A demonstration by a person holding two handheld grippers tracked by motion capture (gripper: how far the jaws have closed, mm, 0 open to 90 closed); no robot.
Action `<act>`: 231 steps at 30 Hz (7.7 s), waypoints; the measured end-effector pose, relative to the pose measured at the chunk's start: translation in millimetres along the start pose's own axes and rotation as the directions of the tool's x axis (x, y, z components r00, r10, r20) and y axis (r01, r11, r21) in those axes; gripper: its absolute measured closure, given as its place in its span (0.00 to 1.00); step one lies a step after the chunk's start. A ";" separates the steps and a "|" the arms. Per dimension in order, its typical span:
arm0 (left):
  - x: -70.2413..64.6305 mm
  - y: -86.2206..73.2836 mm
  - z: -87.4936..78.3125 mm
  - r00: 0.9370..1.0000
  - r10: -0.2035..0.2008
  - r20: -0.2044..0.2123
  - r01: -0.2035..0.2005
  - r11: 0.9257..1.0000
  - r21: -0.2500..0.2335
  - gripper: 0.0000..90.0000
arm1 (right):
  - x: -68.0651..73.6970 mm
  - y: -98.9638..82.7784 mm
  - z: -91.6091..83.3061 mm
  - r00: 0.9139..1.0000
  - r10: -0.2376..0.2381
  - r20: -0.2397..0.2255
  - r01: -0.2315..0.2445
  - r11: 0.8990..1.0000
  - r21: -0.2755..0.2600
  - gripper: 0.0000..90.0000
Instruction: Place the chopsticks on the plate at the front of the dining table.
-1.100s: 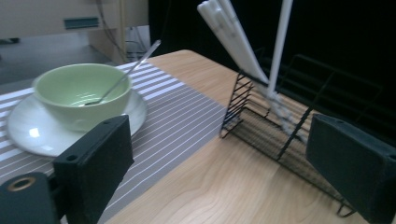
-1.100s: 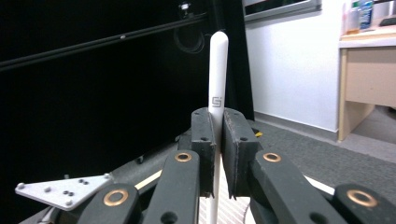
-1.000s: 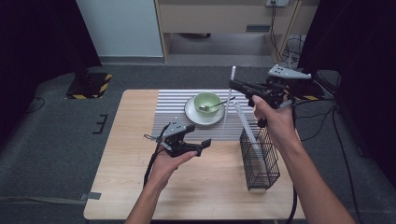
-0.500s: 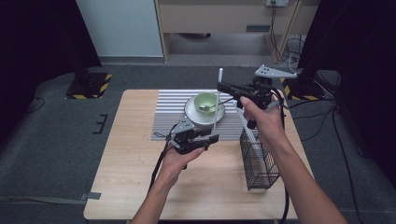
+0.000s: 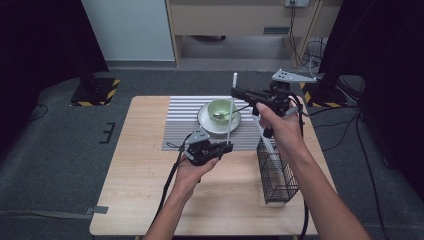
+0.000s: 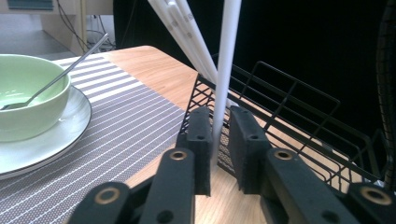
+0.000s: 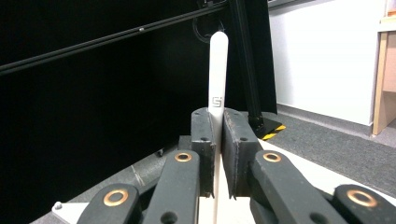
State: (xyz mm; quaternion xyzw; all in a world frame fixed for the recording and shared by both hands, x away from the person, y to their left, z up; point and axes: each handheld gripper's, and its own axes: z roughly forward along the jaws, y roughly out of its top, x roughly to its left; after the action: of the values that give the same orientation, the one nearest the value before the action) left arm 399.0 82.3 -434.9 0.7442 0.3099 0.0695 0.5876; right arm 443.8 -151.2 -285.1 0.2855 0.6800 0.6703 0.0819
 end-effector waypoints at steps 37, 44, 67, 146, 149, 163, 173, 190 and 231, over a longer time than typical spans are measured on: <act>13.8 -3.9 -37.3 0.946 -0.073 -0.317 0.050 0.996 -0.080 0.96 | -76.0 -48.6 -99.7 0.885 0.024 0.464 -0.028 1.000 0.003 0.20; 17.0 2.0 -40.2 0.936 -0.077 -0.345 0.052 0.995 -0.083 0.96 | -112.9 -94.2 -134.4 0.783 0.049 0.621 -0.081 0.996 0.024 0.19; 32.1 28.5 -45.8 0.908 -0.093 -0.408 0.067 0.995 -0.078 0.96 | -140.7 -201.2 -130.2 0.624 -0.023 0.781 -0.220 0.954 0.204 0.19; 90.3 6.4 45.5 0.780 -0.130 -0.613 0.198 0.979 0.045 0.96 | -145.9 -246.9 -105.1 0.573 -0.071 0.817 -0.347 0.882 0.320 0.02; 92.6 3.0 47.9 0.777 -0.134 -0.615 0.206 0.977 0.047 0.96 | -145.9 -247.0 -105.1 0.572 -0.071 0.817 -0.347 0.882 0.320 0.02; 101.1 -15.9 52.8 0.766 -0.173 -0.619 0.275 0.959 0.073 0.96 | -145.6 -246.9 -104.8 0.569 -0.068 0.820 -0.350 0.882 0.317 0.02; 101.9 -20.9 53.9 0.763 -0.177 -0.621 0.290 0.953 0.084 0.96 | -145.2 -247.0 -104.6 0.566 -0.068 0.822 -0.351 0.882 0.314 0.02; 106.7 -23.5 48.2 0.760 -0.201 -0.618 0.315 0.946 0.079 0.96 | -145.2 -247.1 -104.6 0.565 -0.068 0.822 -0.351 0.882 0.314 0.02; 106.5 -25.1 45.0 0.738 -0.204 -0.644 0.321 0.945 0.069 0.96 | -145.2 -247.1 -104.6 0.565 -0.067 0.822 -0.351 0.882 0.314 0.02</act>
State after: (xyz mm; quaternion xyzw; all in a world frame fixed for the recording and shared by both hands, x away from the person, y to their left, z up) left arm 495.5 105.7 -499.2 0.6751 0.5949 0.2026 0.3864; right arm 442.8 -298.8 -552.1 0.6267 0.6729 0.2936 0.2613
